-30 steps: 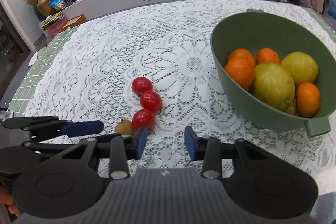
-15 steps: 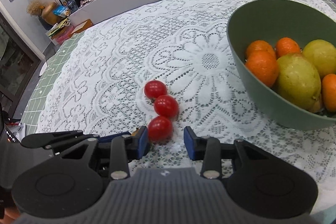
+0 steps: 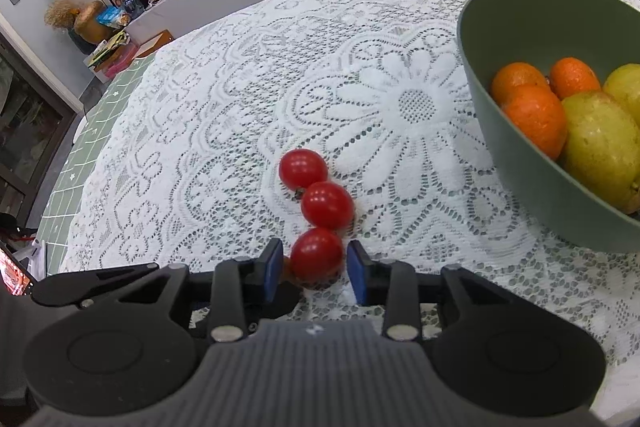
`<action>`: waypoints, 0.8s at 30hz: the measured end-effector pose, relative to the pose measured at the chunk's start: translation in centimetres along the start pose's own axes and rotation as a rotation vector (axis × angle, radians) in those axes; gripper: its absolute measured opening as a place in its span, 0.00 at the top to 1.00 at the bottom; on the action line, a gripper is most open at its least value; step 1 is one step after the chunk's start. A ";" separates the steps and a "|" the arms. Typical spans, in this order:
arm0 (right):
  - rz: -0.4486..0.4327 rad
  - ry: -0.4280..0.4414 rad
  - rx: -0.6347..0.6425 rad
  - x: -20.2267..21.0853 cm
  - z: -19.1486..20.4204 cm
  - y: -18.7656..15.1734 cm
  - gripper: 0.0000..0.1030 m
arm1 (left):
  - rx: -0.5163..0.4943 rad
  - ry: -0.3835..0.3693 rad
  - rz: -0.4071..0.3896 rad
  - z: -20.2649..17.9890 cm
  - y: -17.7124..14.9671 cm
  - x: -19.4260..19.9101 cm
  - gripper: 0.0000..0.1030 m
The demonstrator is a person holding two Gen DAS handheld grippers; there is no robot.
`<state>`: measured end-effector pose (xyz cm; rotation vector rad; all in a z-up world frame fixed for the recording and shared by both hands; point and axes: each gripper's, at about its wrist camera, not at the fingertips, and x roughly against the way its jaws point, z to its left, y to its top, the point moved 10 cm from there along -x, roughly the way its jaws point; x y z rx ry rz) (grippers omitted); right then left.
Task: Organize fruits
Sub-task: 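Grasp a red tomato with the right tool while the left tool grasps the brown kiwi, then carry the tomato and kiwi over the green colander and lower them inside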
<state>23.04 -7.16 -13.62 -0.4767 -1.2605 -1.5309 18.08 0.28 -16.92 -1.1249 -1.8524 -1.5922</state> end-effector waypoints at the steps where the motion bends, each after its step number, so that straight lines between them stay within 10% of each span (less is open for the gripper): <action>1: -0.001 0.001 0.001 -0.1 0.0 0.0 0.70 | 0.002 -0.001 0.000 0.0 0.0 0.0 0.74; 24: -0.071 0.033 -0.029 2.8 -0.3 0.2 0.77 | 0.033 -0.004 -0.055 -0.1 0.2 2.4 0.74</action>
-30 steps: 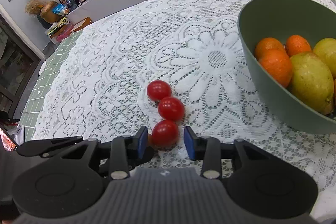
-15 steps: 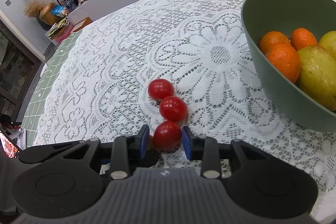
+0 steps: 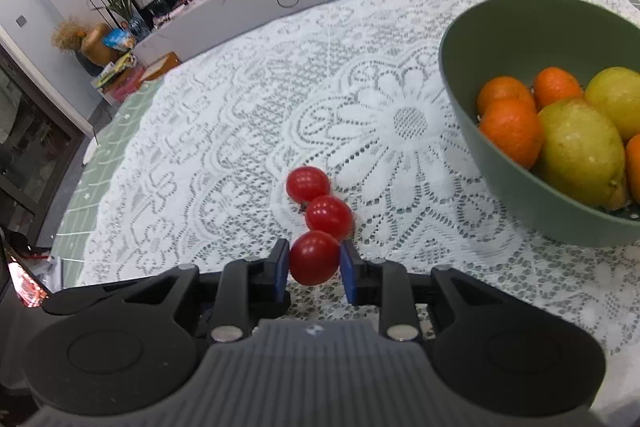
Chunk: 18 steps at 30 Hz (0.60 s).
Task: Organize fruits
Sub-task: 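Carry the tomato and kiwi over the green colander and lower them inside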
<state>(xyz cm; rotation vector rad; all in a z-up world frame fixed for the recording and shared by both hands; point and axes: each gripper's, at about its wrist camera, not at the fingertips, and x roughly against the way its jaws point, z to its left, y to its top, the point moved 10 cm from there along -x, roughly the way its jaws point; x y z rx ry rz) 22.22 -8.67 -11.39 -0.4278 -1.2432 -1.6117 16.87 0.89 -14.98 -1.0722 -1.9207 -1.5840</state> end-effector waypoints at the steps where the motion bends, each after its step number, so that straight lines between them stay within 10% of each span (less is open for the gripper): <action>1: -0.010 0.006 0.003 0.5 0.1 0.1 0.77 | -0.002 0.000 -0.007 -0.2 0.2 0.3 0.74; 18: -0.228 -0.036 0.040 11.7 -3.8 3.3 0.77 | -0.161 -0.033 -0.127 -9.1 6.9 3.4 0.74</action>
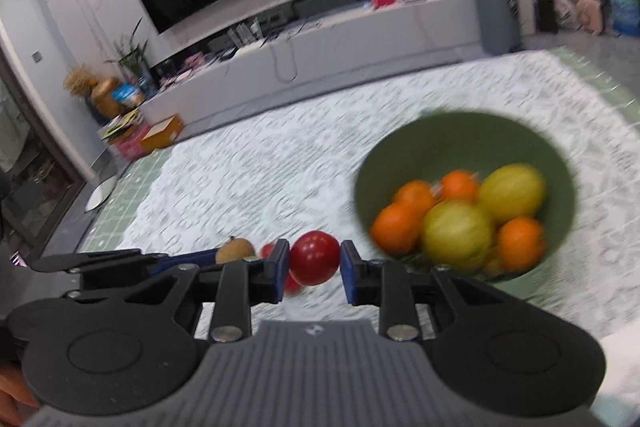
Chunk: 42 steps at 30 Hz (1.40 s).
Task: Organize fruits
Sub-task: 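Carry the tomato and kiwi over the green colander and lower them inside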
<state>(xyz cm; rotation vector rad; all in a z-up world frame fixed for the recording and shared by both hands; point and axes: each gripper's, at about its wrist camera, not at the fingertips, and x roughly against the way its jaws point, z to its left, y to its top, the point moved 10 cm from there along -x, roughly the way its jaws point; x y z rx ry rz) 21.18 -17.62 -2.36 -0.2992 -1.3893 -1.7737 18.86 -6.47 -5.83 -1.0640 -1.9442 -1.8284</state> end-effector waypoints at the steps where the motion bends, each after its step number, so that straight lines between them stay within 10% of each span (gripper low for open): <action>1: -0.017 -0.019 -0.001 0.6 -0.8 0.5 0.77 | -0.016 -0.005 -0.003 -0.6 0.6 -0.4 0.74; 13: 0.012 -0.135 -0.122 1.2 -9.3 2.2 0.77 | -0.175 -0.041 0.072 -6.2 2.6 -6.6 0.74; 42: 0.204 -0.166 -0.208 -2.4 -10.1 -0.3 0.76 | -0.199 -0.049 0.263 -6.4 0.4 -9.9 0.73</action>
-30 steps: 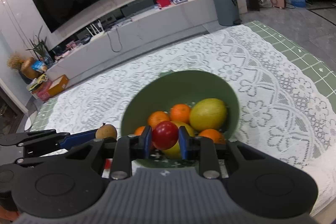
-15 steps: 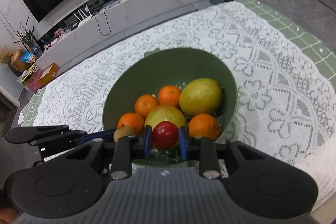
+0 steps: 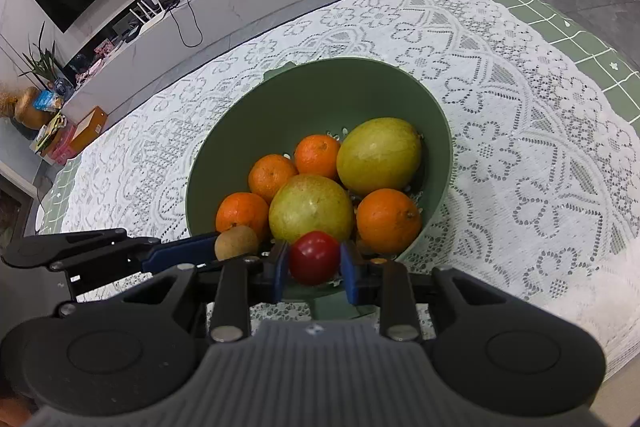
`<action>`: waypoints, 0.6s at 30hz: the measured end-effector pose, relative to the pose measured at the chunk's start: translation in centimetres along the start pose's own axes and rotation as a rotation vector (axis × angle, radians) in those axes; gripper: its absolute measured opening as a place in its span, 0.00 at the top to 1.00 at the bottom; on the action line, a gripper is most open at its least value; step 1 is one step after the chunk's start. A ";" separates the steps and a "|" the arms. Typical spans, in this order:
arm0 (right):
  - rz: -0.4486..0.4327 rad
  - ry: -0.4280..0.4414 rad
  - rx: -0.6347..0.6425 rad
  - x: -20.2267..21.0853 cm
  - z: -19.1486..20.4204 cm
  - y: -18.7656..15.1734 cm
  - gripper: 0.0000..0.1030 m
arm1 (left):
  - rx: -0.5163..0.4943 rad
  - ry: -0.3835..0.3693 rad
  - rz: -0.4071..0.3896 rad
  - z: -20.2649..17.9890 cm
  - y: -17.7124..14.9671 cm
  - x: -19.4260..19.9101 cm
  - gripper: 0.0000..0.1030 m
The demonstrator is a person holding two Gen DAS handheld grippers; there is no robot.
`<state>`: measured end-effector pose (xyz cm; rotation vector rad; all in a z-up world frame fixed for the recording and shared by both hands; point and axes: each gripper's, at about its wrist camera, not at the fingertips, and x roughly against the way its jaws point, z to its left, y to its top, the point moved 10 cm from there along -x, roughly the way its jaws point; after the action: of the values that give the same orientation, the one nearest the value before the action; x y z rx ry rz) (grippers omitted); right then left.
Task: Organize fruits
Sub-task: 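Carry the tomato and kiwi over the green colander and lower them inside, then open the right tool to release the tomato while the left tool releases the kiwi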
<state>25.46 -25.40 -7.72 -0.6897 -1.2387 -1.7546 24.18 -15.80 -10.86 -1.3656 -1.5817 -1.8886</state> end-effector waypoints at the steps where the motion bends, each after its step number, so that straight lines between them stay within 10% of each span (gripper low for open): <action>1: 0.001 -0.002 0.002 0.0 0.0 0.0 0.76 | 0.001 0.002 -0.001 0.0 0.0 0.0 0.73; 18: -0.105 0.016 -0.010 1.5 0.0 0.9 0.55 | 0.039 0.011 -0.068 0.1 0.5 1.8 0.54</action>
<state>25.54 -26.05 -6.13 -0.6247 -1.2759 -1.8492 23.68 -15.29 -9.14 -1.2986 -1.6703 -1.8907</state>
